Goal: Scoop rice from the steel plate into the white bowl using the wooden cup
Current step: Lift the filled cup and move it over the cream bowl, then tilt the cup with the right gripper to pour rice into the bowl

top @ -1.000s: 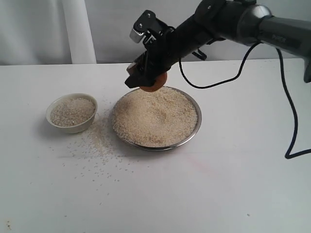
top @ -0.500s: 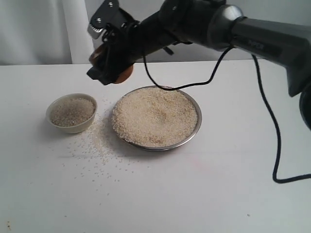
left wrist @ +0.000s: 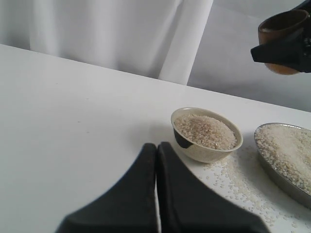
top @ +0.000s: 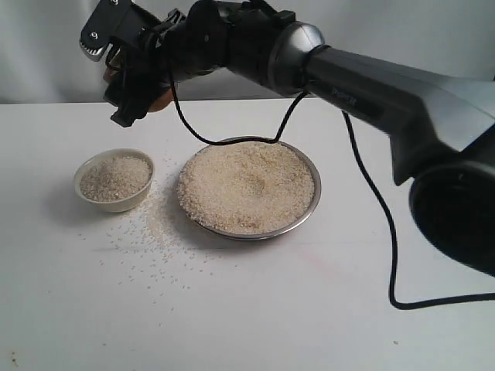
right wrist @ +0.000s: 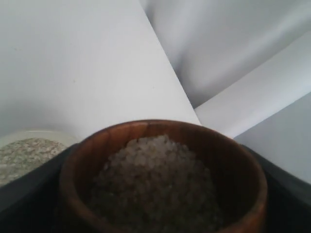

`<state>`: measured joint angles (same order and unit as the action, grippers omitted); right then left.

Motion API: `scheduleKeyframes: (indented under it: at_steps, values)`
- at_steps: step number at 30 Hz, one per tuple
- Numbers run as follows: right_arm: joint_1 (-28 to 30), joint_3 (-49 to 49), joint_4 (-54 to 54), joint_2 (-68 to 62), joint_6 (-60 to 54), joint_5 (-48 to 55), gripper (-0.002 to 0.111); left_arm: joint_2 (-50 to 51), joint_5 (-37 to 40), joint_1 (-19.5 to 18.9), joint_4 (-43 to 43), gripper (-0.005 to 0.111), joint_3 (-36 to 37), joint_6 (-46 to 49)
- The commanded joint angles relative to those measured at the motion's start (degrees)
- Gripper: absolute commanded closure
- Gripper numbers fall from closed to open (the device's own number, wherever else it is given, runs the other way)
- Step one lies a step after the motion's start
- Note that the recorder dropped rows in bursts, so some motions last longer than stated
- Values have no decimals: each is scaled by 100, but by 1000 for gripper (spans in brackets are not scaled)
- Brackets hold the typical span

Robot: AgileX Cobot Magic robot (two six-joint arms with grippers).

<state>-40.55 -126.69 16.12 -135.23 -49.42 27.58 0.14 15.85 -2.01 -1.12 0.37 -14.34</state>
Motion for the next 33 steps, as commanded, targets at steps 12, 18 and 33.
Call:
scheduleKeyframes:
  at_steps: [12,18,33]
  values:
    - [-418,-1890,-2891,-1483,927,653,108,-14,-57,27,9,107,-37,-22]
    - [-606,-1890,-3772,-1666,927,653,108,-14,-57,27,9,107,-37,-22]
    - [-916,-1890,-5125,-1717,497,681,108,-14,-57,27,9,107,-37,-22]
